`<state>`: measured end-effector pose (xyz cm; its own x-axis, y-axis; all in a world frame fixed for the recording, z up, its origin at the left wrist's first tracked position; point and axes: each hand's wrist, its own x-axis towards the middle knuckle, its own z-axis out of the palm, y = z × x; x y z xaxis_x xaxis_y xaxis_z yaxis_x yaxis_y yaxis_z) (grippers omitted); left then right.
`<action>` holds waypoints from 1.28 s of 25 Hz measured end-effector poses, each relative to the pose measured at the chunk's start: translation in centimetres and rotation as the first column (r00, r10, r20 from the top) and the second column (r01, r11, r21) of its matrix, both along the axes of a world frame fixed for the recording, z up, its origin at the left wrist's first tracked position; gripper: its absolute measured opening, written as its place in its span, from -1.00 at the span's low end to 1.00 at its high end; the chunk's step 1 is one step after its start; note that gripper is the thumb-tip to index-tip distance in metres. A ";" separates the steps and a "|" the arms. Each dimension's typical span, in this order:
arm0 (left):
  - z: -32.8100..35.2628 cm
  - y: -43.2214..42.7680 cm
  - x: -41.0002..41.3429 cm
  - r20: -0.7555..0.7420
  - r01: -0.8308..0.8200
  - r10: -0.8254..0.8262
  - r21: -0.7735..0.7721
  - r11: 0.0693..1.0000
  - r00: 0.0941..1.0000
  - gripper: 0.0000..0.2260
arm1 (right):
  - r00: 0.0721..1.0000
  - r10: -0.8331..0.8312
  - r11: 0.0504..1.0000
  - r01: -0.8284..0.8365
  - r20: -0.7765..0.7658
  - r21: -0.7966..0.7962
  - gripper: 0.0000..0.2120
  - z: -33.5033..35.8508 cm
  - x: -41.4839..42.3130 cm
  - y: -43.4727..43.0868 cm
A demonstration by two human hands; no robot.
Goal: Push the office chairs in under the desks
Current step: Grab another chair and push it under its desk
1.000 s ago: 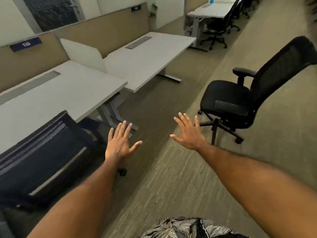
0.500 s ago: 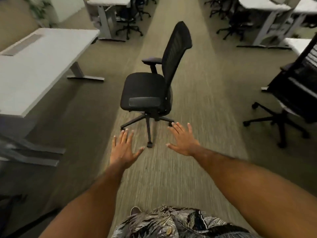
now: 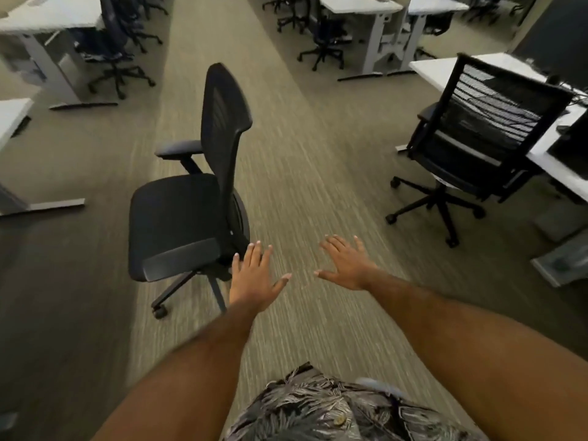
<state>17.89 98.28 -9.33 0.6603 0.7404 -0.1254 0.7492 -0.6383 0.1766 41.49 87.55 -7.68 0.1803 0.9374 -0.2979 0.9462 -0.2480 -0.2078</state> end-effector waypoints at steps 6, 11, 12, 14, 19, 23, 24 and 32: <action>0.5 7.8 10.0 -0.065 0.121 -0.116 0.077 0.990 0.991 -0.20 | 1.000 0.003 0.999 -0.002 -0.015 0.051 -0.16 2.2 9.7 8.4; 4.2 17.1 20.9 -0.028 0.032 -0.026 0.248 0.968 0.999 -0.18 | 0.960 0.241 0.965 -0.253 0.140 0.074 -0.16 4.6 19.9 18.8; 5.4 18.8 22.5 -0.021 -0.001 0.008 0.290 0.957 1.000 -0.17 | 0.954 0.266 0.953 -0.282 0.138 0.107 -0.17 5.8 22.0 21.4; 8.0 22.1 24.6 -0.004 -0.073 0.079 0.343 0.937 0.997 -0.18 | 0.942 0.317 0.932 -0.331 0.114 0.144 -0.19 8.6 25.4 25.8; 13.9 28.5 27.0 0.105 -0.327 0.314 0.448 0.832 0.944 -0.21 | 0.866 0.466 0.850 -0.495 0.181 0.178 -0.22 14.9 30.0 36.5; 16.0 34.0 24.8 0.139 -0.471 0.467 0.482 0.739 0.874 -0.23 | 0.794 0.568 0.750 -0.607 0.216 0.263 -0.22 19.5 27.7 45.9; 16.4 35.7 24.0 0.140 -0.494 0.493 0.481 0.724 0.859 -0.24 | 0.759 0.608 0.702 -0.651 0.232 0.288 -0.23 20.3 26.7 48.0; 15.1 42.8 21.0 0.131 -0.647 0.678 0.472 0.599 0.723 -0.21 | 0.615 0.754 0.540 -0.781 0.232 0.314 -0.27 20.2 21.6 60.7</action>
